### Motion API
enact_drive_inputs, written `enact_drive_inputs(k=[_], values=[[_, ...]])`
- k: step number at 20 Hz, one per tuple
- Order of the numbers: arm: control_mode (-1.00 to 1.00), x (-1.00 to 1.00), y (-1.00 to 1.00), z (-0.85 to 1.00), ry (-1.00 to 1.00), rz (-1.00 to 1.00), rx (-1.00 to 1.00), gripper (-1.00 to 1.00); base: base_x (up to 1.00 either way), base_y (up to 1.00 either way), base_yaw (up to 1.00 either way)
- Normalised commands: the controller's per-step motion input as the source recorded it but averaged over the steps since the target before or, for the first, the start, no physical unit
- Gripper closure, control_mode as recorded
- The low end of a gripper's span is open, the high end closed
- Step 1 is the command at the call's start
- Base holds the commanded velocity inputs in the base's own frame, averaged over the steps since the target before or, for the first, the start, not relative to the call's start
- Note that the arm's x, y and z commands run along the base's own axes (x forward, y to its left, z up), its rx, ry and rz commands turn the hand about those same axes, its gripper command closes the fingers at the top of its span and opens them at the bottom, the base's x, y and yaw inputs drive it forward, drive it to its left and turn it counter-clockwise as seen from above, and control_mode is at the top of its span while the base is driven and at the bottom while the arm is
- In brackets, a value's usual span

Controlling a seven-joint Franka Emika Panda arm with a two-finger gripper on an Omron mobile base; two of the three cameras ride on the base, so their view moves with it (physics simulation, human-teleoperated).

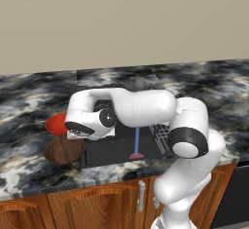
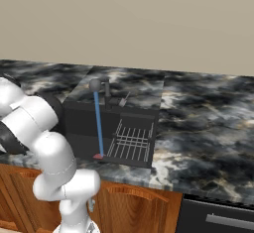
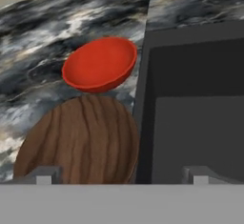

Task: Rinse each bowl for a few seconds and place them down in the sink or on the counter.

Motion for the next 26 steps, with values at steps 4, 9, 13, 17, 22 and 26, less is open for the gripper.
enact_drive_inputs(k=[4,9,13,17,22,26], values=[[-1.0,-0.22,0.0,0.52,-0.08,0.0,-0.09,-1.0,0.0,0.0,0.0],[-1.0,-0.21,0.0,0.48,-0.09,0.0,-0.11,-1.0,0.0,0.0,0.0],[-1.0,-0.21,0.0,0.48,-0.09,0.0,-0.11,-1.0,0.0,0.0,0.0],[-1.0,-0.22,0.0,0.49,-0.08,0.0,-0.1,-1.0,0.0,0.0,0.0],[-1.0,-0.29,-0.01,0.56,-0.06,0.0,-0.07,-1.0,0.0,0.0,0.0],[-1.0,-0.34,-0.04,0.59,-0.03,0.0,-0.04,-1.0,0.0,0.0,0.0]])
